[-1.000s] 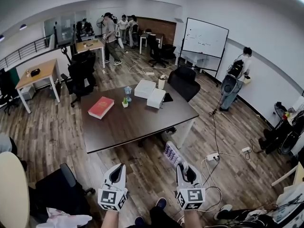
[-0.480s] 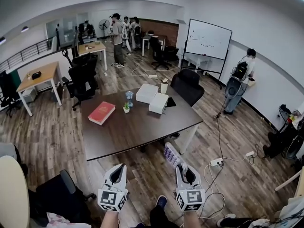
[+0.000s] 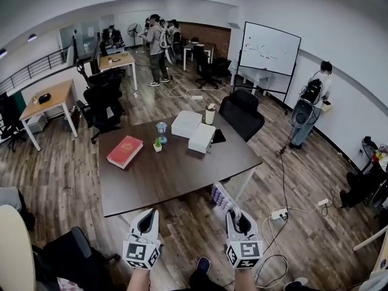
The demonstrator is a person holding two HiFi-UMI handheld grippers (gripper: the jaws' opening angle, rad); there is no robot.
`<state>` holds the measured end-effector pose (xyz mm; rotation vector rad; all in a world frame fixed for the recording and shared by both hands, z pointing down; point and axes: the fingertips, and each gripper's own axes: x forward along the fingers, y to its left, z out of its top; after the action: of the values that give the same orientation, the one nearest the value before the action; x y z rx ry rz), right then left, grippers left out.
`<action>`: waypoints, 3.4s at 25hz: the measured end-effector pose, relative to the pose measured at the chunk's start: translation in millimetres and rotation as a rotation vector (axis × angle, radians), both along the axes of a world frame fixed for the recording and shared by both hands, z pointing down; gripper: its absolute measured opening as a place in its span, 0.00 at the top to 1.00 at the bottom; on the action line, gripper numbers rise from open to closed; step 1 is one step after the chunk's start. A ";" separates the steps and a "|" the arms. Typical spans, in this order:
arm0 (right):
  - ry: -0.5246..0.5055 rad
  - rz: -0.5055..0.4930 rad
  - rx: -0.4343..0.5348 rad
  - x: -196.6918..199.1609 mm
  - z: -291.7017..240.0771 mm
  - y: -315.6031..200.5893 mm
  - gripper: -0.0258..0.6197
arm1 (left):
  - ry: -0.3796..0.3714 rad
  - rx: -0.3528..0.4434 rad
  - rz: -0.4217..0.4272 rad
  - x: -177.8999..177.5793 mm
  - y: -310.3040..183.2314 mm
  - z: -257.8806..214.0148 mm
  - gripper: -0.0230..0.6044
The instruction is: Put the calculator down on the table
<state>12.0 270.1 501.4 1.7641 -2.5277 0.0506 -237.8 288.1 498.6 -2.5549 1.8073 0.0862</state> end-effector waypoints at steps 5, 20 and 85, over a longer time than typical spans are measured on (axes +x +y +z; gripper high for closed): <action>-0.005 -0.013 -0.010 14.7 -6.2 -51.1 0.78 | -0.006 0.007 -0.015 17.8 -47.2 -11.4 0.97; 0.002 -0.113 0.008 51.3 -15.5 -173.6 0.78 | -0.039 0.020 -0.062 72.0 -158.3 -27.9 0.97; -0.073 0.099 -0.052 135.2 0.1 -611.3 0.78 | 0.035 0.049 0.202 167.5 -658.8 -28.7 0.97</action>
<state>147.2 -341.1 501.4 1.9003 -2.4606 0.1873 -70.3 -370.7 469.9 -2.7086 1.5313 0.1751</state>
